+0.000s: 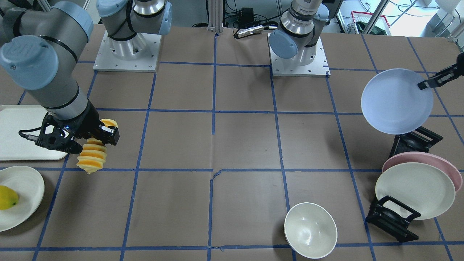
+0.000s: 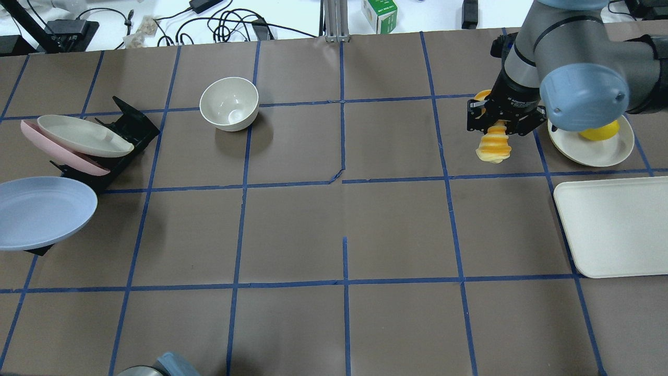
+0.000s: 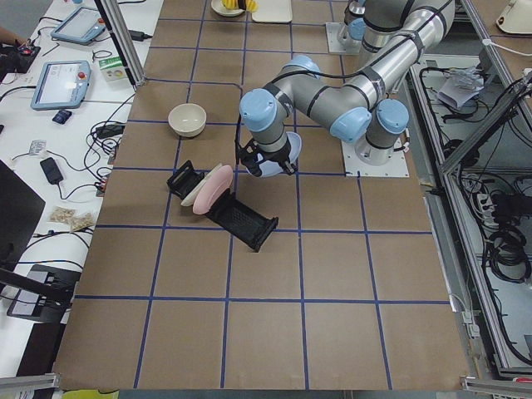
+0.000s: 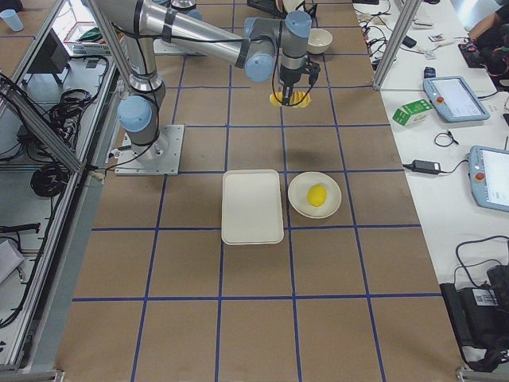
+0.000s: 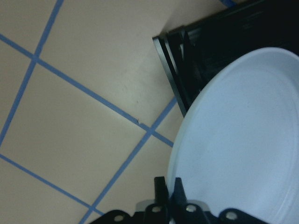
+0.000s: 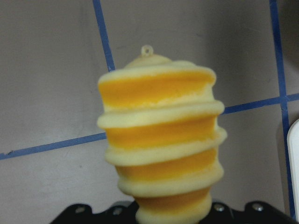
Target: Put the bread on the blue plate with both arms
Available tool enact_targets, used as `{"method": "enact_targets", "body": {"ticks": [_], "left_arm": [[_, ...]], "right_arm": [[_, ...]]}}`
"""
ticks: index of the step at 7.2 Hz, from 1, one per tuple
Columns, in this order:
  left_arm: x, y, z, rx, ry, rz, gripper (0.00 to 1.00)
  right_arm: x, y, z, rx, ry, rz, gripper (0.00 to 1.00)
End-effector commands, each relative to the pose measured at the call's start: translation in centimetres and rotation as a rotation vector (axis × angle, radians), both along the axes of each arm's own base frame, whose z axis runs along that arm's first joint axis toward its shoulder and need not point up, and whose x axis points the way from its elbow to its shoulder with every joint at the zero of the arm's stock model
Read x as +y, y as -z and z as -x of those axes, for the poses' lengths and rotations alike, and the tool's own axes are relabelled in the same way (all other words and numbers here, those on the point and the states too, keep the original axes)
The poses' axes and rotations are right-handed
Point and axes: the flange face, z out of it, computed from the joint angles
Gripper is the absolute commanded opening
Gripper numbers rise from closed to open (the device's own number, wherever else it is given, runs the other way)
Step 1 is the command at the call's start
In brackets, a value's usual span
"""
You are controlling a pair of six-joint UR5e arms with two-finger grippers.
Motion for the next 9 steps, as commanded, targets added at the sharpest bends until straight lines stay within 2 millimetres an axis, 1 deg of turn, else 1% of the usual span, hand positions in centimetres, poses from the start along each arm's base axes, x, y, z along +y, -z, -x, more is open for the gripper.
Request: {"method": "enact_targets", "body": {"ticks": [1, 2, 3, 4, 5, 6, 7, 8, 9], "left_arm": [[-3.2, 4.2, 13.9, 0.149, -0.042, -0.015, 0.0], [-6.3, 5.2, 20.5, 0.141, 0.032, 0.077, 0.0], [-8.5, 7.0, 27.5, 0.182, 0.049, 0.154, 0.0], [-9.2, 10.5, 33.7, 0.197, 0.132, 0.257, 0.0], [-8.6, 14.2, 39.1, 0.177, 0.131, 0.33, 0.0], [-7.4, 17.0, 43.1, 0.173, 0.12, 0.381, 0.0], [-6.5, 19.2, 44.7, 0.176, 0.113, 0.389, 0.0], [-5.6, 20.0, 45.2, 0.18, 0.12, 0.383, 0.0], [-4.2, 21.0, 45.5, 0.18, 0.107, 0.352, 0.0]], "right_arm": [[0.1, 0.1, 0.0, -0.003, 0.0, -0.003, 0.0], [0.0, 0.0, 0.0, -0.004, 0.0, 0.002, 0.0], [0.0, 0.0, 0.0, -0.004, 0.0, 0.004, 0.0], [-0.1, 0.0, 0.0, -0.002, 0.0, 0.002, 0.0], [-0.2, 0.3, 0.0, -0.004, 0.0, -0.002, 0.0], [0.0, 0.6, 0.0, -0.003, 0.0, -0.009, 0.0], [0.1, 0.7, -0.1, -0.006, 0.0, -0.011, 0.0], [0.0, 0.9, -0.1, -0.008, 0.0, -0.016, 0.0], [-0.1, 1.0, 0.0, -0.004, 0.0, -0.016, 0.0]]}}
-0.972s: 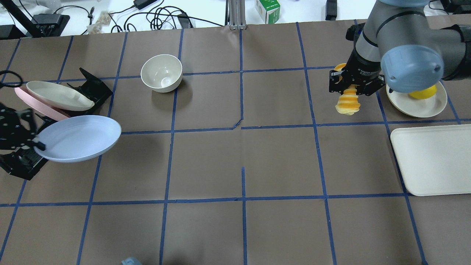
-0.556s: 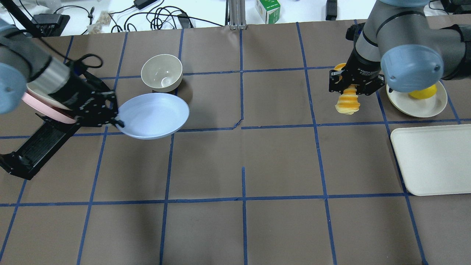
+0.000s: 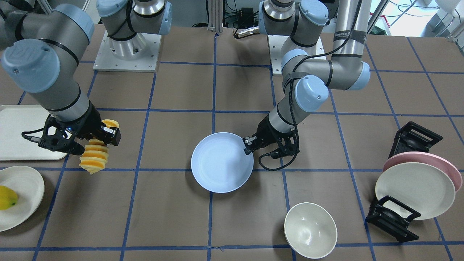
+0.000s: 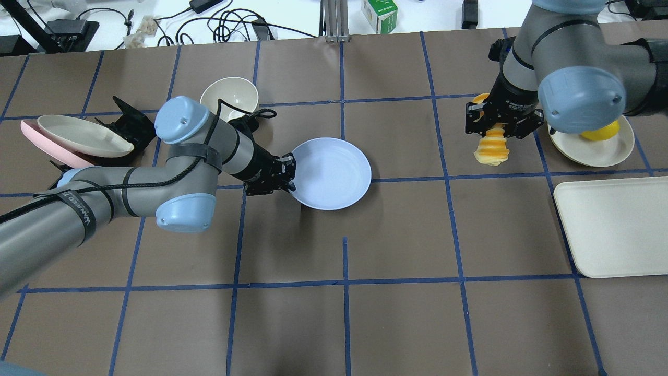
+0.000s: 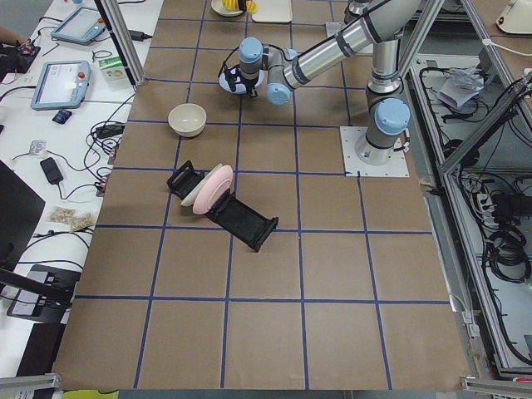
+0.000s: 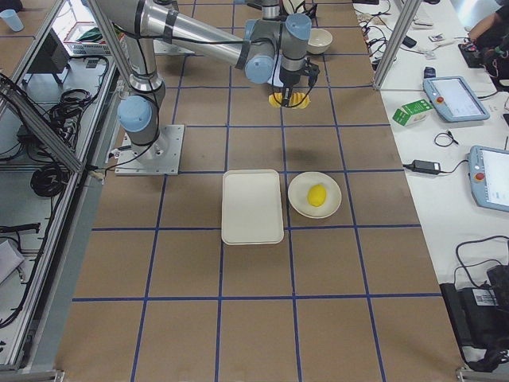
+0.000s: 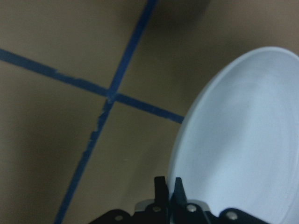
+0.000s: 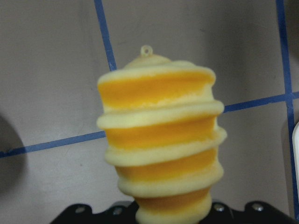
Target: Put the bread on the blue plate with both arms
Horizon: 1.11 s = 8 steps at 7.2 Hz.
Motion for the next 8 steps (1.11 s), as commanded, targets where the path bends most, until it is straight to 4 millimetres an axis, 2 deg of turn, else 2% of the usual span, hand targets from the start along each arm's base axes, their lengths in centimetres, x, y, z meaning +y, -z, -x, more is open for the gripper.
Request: {"method": "enact_targets", "body": {"ticks": [1, 2, 3, 4, 5, 6, 7, 8], "left_arm": [[2.3, 1.9, 1.8, 0.006, -0.018, -0.01, 0.0], [2.4, 1.9, 3.0, 0.01, -0.017, 0.005, 0.0], [2.0, 1.5, 3.1, 0.011, -0.024, 0.016, 0.54], [1.9, 0.1, 2.9, 0.003, -0.012, 0.053, 1.0], [1.0, -1.2, 1.2, -0.007, -0.018, 0.094, 1.0], [-0.2, -3.1, -2.1, -0.013, -0.043, 0.115, 1.0], [-0.4, -5.4, -3.0, -0.012, -0.057, 0.101, 1.0], [-0.6, -9.3, -3.7, -0.033, -0.023, 0.066, 1.0]], "right_arm": [[0.0, 0.2, 0.0, 0.001, 0.0, -0.004, 0.0], [-0.1, 0.3, -0.1, -0.007, 0.0, -0.003, 0.0], [-0.4, 0.4, -0.1, -0.007, -0.001, -0.001, 0.0], [-0.7, 0.8, -0.2, -0.01, -0.004, -0.006, 0.0], [-0.8, 0.7, -0.9, -0.028, -0.011, 0.003, 0.0], [-1.1, 1.1, -2.9, -0.057, -0.032, 0.023, 0.0], [-1.0, 1.0, -5.8, -0.06, -0.025, 0.023, 0.0], [-1.0, 1.4, -10.5, -0.084, -0.047, 0.019, 0.0]]}}
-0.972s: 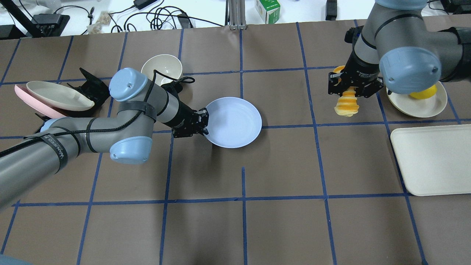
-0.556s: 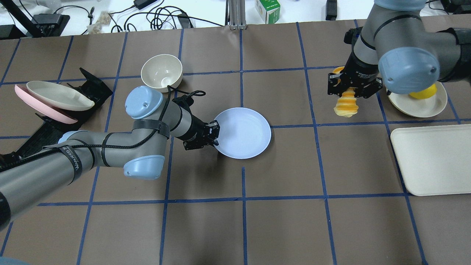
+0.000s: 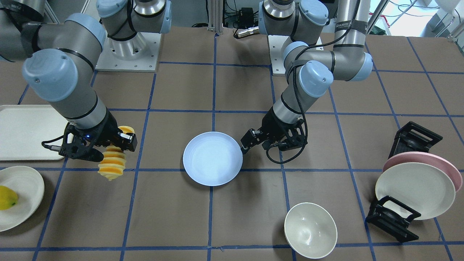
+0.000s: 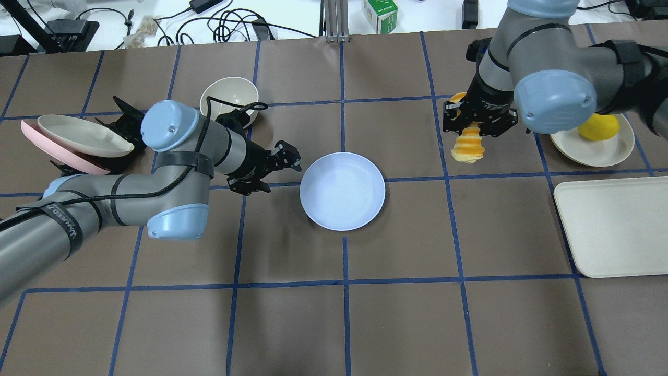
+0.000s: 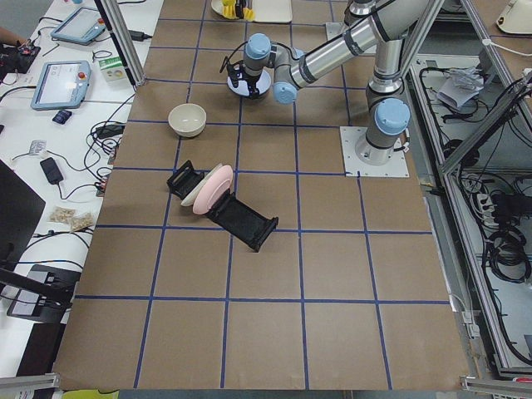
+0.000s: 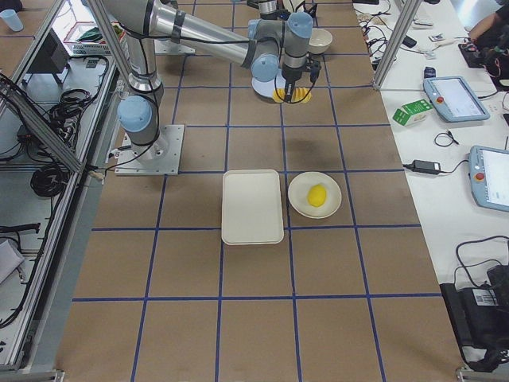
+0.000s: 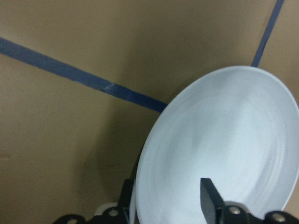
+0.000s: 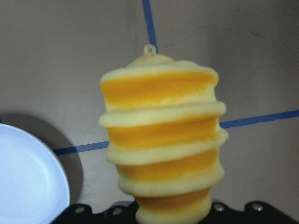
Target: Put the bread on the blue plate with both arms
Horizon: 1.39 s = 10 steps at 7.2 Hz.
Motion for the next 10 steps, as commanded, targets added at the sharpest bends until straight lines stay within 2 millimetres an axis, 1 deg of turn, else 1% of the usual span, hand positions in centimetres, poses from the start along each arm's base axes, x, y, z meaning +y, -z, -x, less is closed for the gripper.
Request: {"method": "enact_targets", "body": {"ticks": [1, 2, 3, 4, 5, 6, 7, 8, 9, 10], "left_arm": [[-0.9, -8.1, -2.9, -0.117, 0.08, -0.057, 1.0], [-1.6, -12.8, -4.9, -0.205, 0.159, -0.091, 1.0], [-1.2, -16.0, -6.8, -0.274, 0.27, -0.116, 1.0], [-0.3, -19.5, -7.7, -0.338, 0.333, -0.101, 1.0], [0.8, -22.4, -7.1, -0.351, 0.347, -0.076, 1.0], [1.3, -24.3, -6.9, -0.356, 0.359, -0.059, 1.0], [1.3, -25.6, -7.0, -0.365, 0.405, -0.061, 1.0], [1.3, -25.9, -7.1, -0.38, 0.408, -0.066, 1.0], [1.5, -25.6, -6.1, -0.379, 0.43, -0.066, 1.0], [1.7, -26.0, -4.9, -0.379, 0.467, -0.045, 1.0]], "right_arm": [[0.8, 1.0, -10.3, -0.024, -0.038, 0.003, 0.0], [2.1, 3.3, -15.1, -0.017, -0.046, -0.025, 0.0], [3.4, 5.6, -19.3, -0.012, -0.068, -0.008, 0.0], [4.3, 7.7, -21.9, -0.009, -0.083, -0.016, 0.0], [4.3, 9.2, -22.8, -0.011, -0.079, -0.024, 0.0], [4.3, 11.1, -23.2, 0.0, -0.086, -0.048, 0.0], [4.4, 11.9, -23.5, 0.005, -0.091, -0.053, 0.0], [4.8, 12.5, -23.3, 0.011, -0.089, -0.065, 0.02], [5.3, 13.2, -23.1, 0.013, -0.088, -0.078, 0.12], [5.5, 13.5, -23.1, 0.009, -0.09, -0.084, 0.22]]}}
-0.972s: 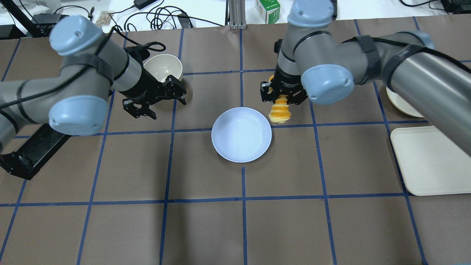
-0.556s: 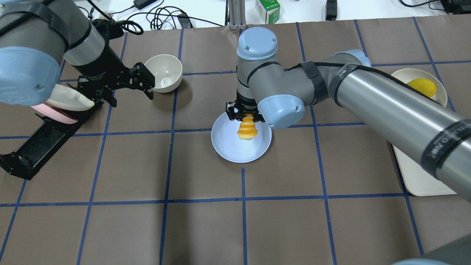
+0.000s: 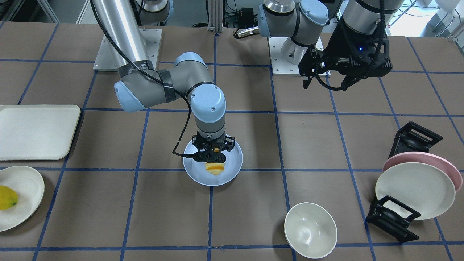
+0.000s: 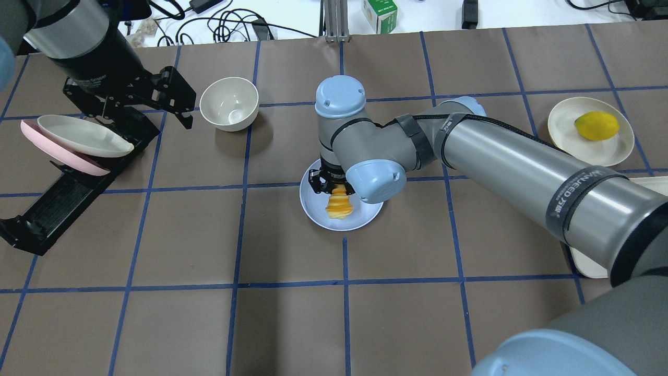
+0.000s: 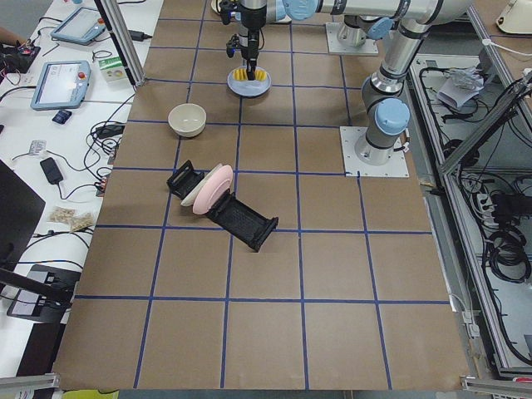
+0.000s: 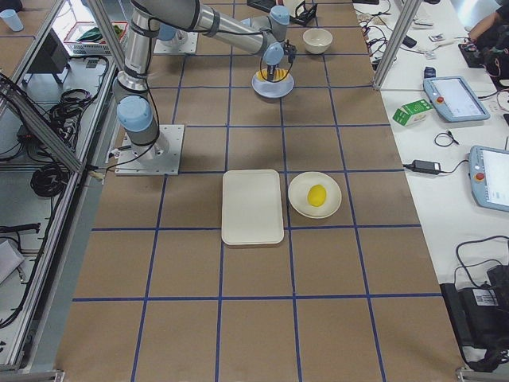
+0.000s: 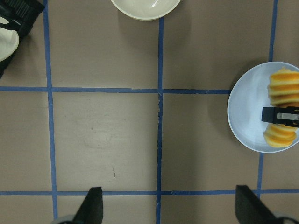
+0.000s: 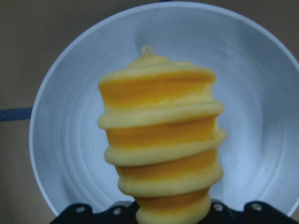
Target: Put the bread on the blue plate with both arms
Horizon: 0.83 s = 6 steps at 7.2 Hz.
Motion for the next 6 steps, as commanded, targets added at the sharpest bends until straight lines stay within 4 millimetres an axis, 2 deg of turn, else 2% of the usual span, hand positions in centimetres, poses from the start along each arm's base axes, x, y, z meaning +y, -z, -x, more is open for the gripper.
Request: {"method": "enact_targets", "body": {"ticks": [1, 2, 4, 5, 6], "left_arm": [[-0.2, 0.1, 1.2, 0.003, 0.044, 0.006, 1.0], [-0.4, 0.7, 1.2, 0.004, 0.046, 0.013, 1.0], [-0.8, 1.2, 1.5, 0.016, 0.051, 0.03, 1.0], [-0.7, 1.2, 1.6, 0.016, 0.046, 0.03, 1.0], [-0.5, 0.7, 1.5, 0.014, 0.036, 0.038, 1.0]], "right_arm": [[0.2, 0.6, -0.1, -0.011, -0.002, 0.005, 0.35], [-0.1, 1.5, -0.2, -0.013, -0.002, 0.008, 0.49], [-0.3, 1.8, -0.2, -0.01, 0.001, 0.018, 0.92], [-0.4, 1.4, -0.2, -0.011, 0.001, 0.027, 1.0], [-0.5, 1.2, -0.2, -0.012, 0.002, 0.034, 1.0]]}}
